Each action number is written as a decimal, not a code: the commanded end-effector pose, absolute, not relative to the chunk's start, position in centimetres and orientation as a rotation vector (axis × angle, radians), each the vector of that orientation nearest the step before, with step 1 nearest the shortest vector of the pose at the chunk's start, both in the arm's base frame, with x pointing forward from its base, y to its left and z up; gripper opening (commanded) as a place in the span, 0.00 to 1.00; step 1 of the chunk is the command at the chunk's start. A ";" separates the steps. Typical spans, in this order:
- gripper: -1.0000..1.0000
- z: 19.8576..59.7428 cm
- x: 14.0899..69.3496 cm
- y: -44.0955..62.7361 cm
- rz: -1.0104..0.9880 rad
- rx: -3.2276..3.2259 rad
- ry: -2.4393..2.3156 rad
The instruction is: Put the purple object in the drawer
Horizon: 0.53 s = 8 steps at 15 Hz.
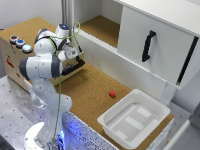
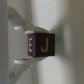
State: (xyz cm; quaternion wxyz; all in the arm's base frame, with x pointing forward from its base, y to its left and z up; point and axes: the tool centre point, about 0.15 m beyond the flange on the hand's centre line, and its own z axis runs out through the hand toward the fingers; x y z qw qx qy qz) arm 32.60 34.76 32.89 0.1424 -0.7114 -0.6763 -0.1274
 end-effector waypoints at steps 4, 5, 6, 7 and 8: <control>1.00 36.2 32.5 32.8 -0.276 -1.842 -1.998; 1.00 36.8 32.2 32.1 -0.283 -1.848 -1.980; 1.00 37.8 31.8 31.3 -0.293 -1.866 -1.937; 1.00 38.6 31.6 30.8 -0.303 -1.910 -1.901; 1.00 39.5 31.1 30.5 -0.314 -1.906 -1.875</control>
